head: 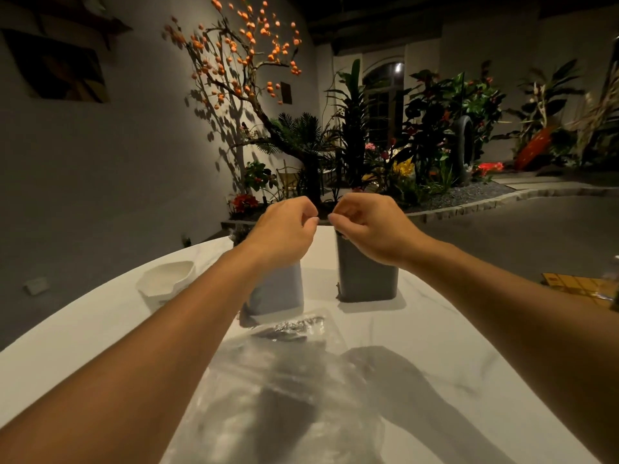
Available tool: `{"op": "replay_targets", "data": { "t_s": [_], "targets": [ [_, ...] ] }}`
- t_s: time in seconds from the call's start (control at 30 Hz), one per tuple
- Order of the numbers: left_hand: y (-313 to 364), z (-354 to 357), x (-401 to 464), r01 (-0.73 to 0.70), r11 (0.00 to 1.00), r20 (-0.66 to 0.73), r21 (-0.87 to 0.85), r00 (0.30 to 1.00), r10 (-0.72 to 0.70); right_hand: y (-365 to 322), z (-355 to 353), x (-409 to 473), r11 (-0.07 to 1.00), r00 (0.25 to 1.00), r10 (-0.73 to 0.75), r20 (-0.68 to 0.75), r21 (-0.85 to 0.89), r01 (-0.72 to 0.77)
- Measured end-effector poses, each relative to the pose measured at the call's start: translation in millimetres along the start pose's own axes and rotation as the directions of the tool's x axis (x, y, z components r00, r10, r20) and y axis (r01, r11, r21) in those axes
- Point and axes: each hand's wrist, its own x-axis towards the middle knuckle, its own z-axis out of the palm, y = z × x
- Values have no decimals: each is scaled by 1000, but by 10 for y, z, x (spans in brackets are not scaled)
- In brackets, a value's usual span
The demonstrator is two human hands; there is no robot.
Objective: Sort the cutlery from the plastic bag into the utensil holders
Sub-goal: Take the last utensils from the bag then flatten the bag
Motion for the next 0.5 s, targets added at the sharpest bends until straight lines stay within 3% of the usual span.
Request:
{"op": "replay_targets", "data": {
  "t_s": [0.17,0.27,0.33,0.4,0.47,0.5],
  "targets": [
    [-32,-308,-700,98,992,-39,-74,994,-101,-573,72,-378,999,989,-52,141,20,49],
    [-56,-450,-1200,182,976,92,-115,981,-172,-882,78,-609,1000,943,-21,332,25,13],
    [-124,-520,-1484,229,961,284,-158,942,-178,-1044,95,-725,999,858,49,511,-20,-45],
    [-229,-543,-1695,263,954,446,-143,878,-175,-1183,183,-824,987,711,155,686,-85,-134],
    [-351,-483,-1819,212,977,495,-6,850,-181,-1279,364,-944,965,543,255,800,-178,-192],
    [-408,-427,-1869,162,983,489,86,853,-183,-1286,491,-1001,958,495,285,821,-230,-171]
  ]
}}
